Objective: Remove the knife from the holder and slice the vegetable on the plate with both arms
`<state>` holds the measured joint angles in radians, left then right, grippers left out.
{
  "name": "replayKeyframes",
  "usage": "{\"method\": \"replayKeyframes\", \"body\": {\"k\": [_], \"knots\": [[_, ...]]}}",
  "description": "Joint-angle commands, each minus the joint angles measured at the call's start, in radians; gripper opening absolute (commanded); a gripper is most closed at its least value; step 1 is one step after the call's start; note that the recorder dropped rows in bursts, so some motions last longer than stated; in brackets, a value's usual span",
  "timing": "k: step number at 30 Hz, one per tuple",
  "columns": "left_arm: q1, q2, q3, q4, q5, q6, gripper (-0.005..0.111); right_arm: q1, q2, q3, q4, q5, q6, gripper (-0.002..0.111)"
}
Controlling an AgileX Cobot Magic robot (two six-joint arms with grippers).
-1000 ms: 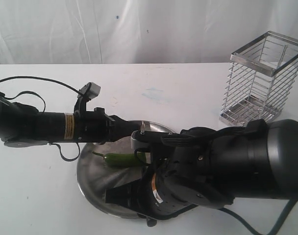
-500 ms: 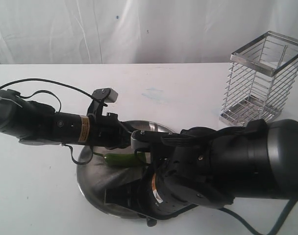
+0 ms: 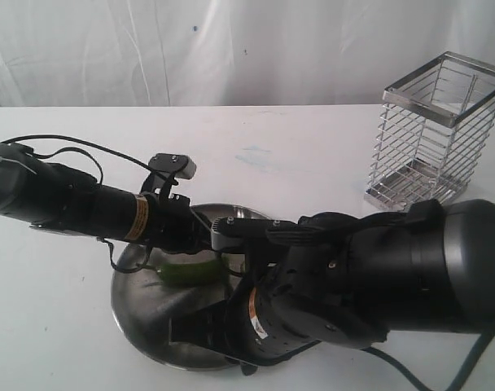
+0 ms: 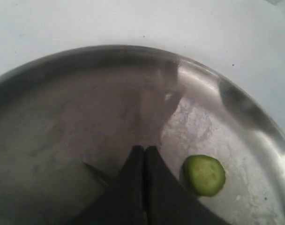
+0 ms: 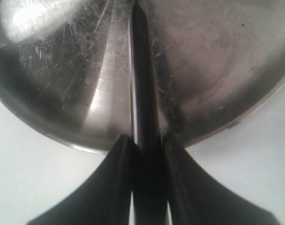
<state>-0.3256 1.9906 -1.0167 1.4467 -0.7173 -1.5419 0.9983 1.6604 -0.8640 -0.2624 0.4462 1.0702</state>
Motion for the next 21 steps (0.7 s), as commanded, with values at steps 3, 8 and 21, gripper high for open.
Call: {"method": "replayKeyframes", "body": {"k": [3,8,21], "knots": [[0.001,0.006,0.014,0.147,0.085,-0.099,0.0,-0.003,-0.001,0.006,0.004,0.02,0.006,0.0],[0.001,0.006,0.014,0.203,0.076,-0.154,0.0,-0.003,0.028,0.04,0.017,0.038,0.006,0.0],[0.001,0.006,0.014,0.263,0.029,-0.193,0.0,-0.003,0.065,0.051,0.042,0.038,0.006,0.0]]}}
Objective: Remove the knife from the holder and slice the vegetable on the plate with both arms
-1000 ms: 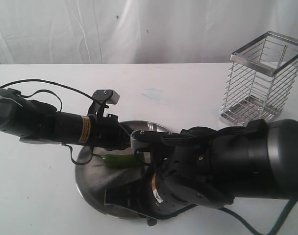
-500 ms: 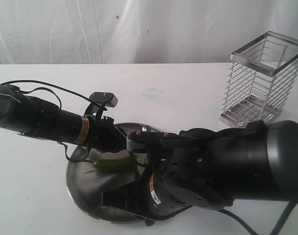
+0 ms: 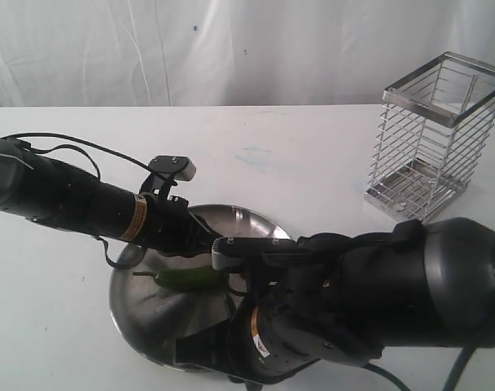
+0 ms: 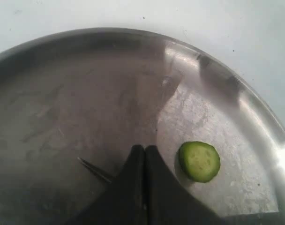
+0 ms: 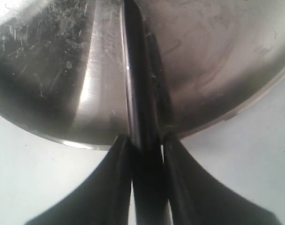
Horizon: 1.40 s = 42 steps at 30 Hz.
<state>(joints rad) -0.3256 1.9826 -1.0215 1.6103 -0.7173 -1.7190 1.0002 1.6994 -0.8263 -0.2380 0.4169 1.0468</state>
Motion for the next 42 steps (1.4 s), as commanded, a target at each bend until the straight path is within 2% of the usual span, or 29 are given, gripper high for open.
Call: {"method": "replayKeyframes", "body": {"k": [1,5,13,20,24,29,32,42], "knots": [[0.001,0.014,0.019,0.099,0.023,-0.016,0.0,-0.005,0.032,0.013,0.021,0.072,0.029,0.0],[0.001,0.014,0.019,0.103,0.009,-0.016,0.0,-0.004,0.038,0.013,0.044,0.099,0.025,0.0],[0.001,0.014,0.019,0.108,0.003,-0.016,0.0,-0.004,0.035,0.013,0.143,0.201,-0.107,0.0],[0.001,0.014,0.019,0.097,0.0,-0.014,0.0,-0.004,0.035,0.013,0.143,0.157,-0.105,0.0],[0.001,0.004,0.019,0.005,0.0,0.032,0.0,-0.004,0.035,0.013,0.14,0.118,-0.102,0.0],[0.02,-0.074,0.019,-0.145,-0.002,0.156,0.0,-0.004,0.035,0.013,0.134,0.122,-0.102,0.0],[0.038,-0.134,0.019,-0.221,-0.018,0.177,0.0,-0.004,0.029,0.013,0.106,0.11,-0.102,0.0],[0.078,-0.276,0.021,-0.269,-0.036,0.172,0.0,-0.044,-0.1,0.009,0.081,0.081,-0.155,0.0]]}}
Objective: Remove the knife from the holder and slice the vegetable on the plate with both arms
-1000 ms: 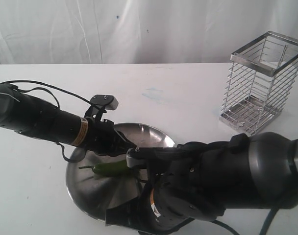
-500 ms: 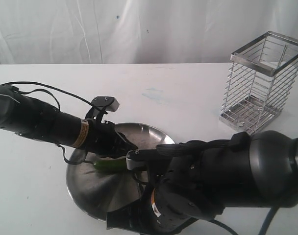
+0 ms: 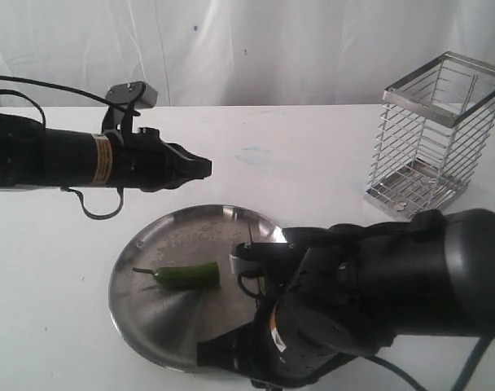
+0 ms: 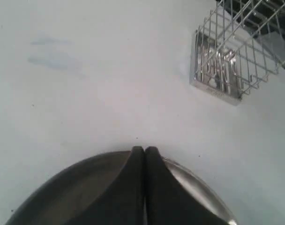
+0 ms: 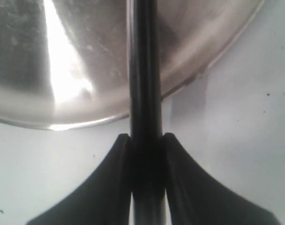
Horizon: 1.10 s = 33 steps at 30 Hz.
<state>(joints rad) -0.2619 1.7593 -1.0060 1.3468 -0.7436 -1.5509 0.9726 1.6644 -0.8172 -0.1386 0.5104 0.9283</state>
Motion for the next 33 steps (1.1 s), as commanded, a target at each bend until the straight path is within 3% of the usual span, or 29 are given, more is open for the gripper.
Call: {"method": "replayKeyframes", "body": {"k": [1,10,13,17,21,26,33], "knots": [[0.019,-0.063,0.006,-0.005,-0.016,0.004,0.0,-0.019,-0.086,0.0,-0.033,-0.012,-0.036,0.0],[0.021,-0.193,0.046,-0.004,-0.012,-0.023,0.0,-0.061,-0.201,0.0,-0.14,0.034,-0.073,0.0],[0.021,-0.255,0.086,-0.004,0.132,-0.029,0.0,-0.089,-0.203,0.0,-0.058,0.054,-0.215,0.0],[0.021,-0.359,0.167,-0.004,0.496,-0.134,0.0,-0.142,-0.203,0.0,0.209,0.079,-0.552,0.0],[0.021,-0.441,0.227,0.01,0.709,-0.096,0.0,-0.227,-0.201,-0.012,0.396,0.104,-0.764,0.0],[0.021,-0.503,0.302,0.08,0.67,-0.042,0.0,-0.341,-0.136,-0.094,0.506,0.175,-0.92,0.0],[0.021,-0.503,0.357,0.09,0.609,-0.042,0.0,-0.356,0.008,-0.185,0.509,0.17,-0.936,0.0]]}}
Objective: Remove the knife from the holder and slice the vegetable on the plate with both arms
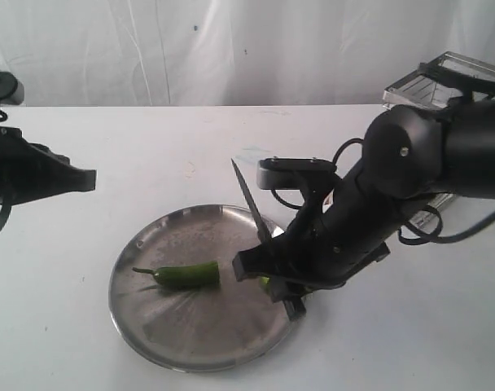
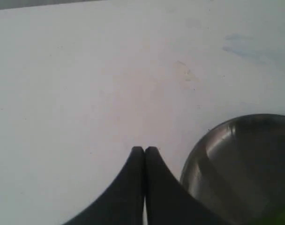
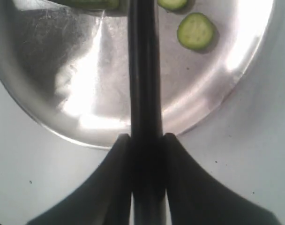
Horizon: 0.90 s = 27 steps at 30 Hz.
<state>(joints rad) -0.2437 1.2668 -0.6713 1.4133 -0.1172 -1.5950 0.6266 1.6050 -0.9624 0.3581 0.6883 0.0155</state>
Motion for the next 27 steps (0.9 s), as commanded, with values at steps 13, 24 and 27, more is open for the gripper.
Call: {"method": "replayKeyframes", "body": {"k": [13,24,27], "knots": [[0.003,-0.011,0.018,-0.033,-0.065,0.002,0.0,-0.01,0.187,-0.063,0.045,-0.068,-0.023,0.022],[0.003,-0.011,0.018,-0.035,-0.065,0.002,0.0,-0.01,0.163,-0.063,0.035,-0.042,-0.023,0.031],[0.003,-0.011,0.018,-0.037,-0.065,0.002,0.0,-0.01,0.113,-0.063,-0.025,-0.046,-0.023,0.031]]}}
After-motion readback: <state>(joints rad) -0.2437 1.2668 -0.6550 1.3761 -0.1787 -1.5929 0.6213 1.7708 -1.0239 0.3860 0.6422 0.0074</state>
